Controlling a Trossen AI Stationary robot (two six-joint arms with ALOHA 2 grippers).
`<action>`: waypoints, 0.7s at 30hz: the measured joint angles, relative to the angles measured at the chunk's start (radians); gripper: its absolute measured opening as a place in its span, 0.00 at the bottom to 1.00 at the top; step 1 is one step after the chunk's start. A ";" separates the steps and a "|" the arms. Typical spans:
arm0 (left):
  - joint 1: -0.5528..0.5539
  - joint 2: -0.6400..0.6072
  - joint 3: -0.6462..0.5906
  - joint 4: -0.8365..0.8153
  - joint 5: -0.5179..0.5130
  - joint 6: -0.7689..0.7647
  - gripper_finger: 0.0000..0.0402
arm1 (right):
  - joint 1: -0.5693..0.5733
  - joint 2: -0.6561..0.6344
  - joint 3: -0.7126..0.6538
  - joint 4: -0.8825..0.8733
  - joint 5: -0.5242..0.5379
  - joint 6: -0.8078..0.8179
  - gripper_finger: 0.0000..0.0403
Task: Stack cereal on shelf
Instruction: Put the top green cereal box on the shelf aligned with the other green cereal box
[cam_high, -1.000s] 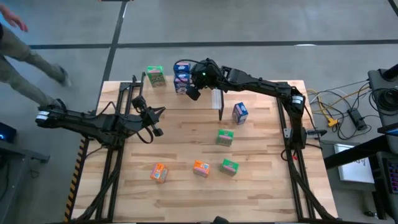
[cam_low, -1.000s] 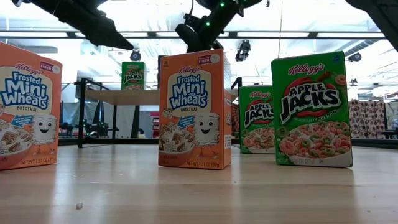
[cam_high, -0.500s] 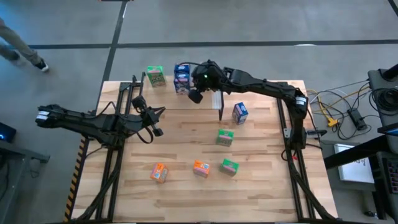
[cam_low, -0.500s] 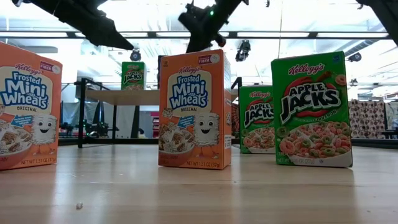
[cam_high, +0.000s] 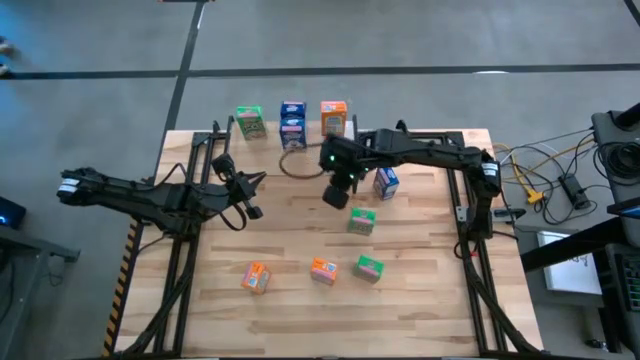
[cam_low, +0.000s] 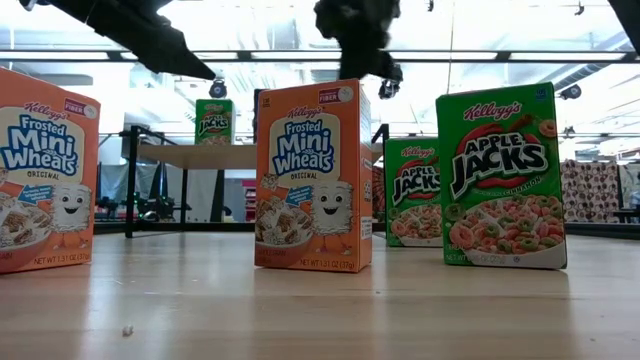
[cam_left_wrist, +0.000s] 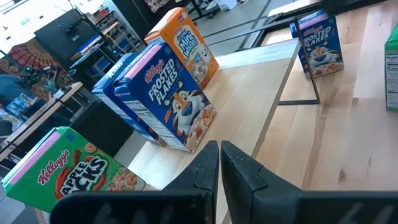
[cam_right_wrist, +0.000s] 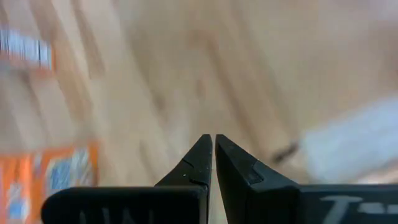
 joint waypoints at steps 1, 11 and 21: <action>0.000 0.000 0.000 0.000 0.000 0.000 0.00 | 0.009 0.000 -0.008 -0.041 -0.016 0.024 0.03; 0.000 0.000 0.000 0.001 0.000 0.000 0.00 | 0.102 0.002 -0.093 -0.227 -0.031 0.111 0.03; 0.000 -0.007 0.000 0.000 0.000 -0.004 0.00 | 0.175 -0.019 -0.124 -0.231 -0.010 0.035 0.24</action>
